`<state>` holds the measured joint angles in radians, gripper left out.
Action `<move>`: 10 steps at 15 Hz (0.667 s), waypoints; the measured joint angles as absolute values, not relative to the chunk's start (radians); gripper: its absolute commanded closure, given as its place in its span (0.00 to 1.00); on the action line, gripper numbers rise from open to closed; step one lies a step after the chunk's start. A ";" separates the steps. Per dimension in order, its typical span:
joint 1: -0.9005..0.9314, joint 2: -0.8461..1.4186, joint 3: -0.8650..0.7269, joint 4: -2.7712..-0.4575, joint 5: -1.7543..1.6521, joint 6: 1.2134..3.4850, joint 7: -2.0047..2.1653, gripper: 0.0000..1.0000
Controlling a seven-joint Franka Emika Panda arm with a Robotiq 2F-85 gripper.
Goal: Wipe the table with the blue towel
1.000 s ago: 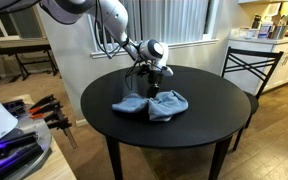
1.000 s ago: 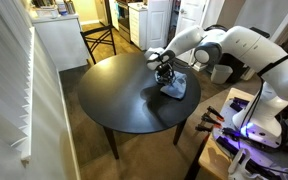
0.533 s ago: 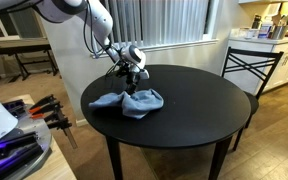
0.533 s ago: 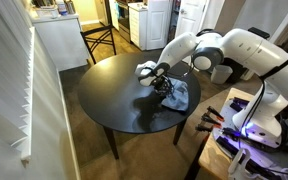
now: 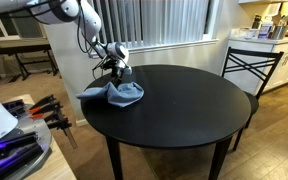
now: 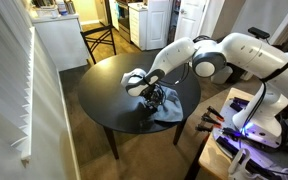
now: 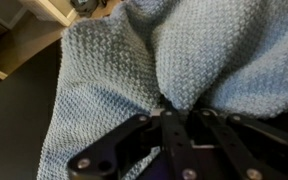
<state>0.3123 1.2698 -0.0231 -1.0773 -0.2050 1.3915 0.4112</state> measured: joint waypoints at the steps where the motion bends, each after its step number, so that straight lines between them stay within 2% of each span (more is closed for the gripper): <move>1: 0.314 1.281 -0.008 -1.046 -0.198 1.382 0.393 0.95; 5: 0.308 1.323 0.008 -0.919 -0.157 1.390 0.376 0.96; 10: 0.288 1.336 -0.008 -0.813 -0.160 1.571 0.377 0.95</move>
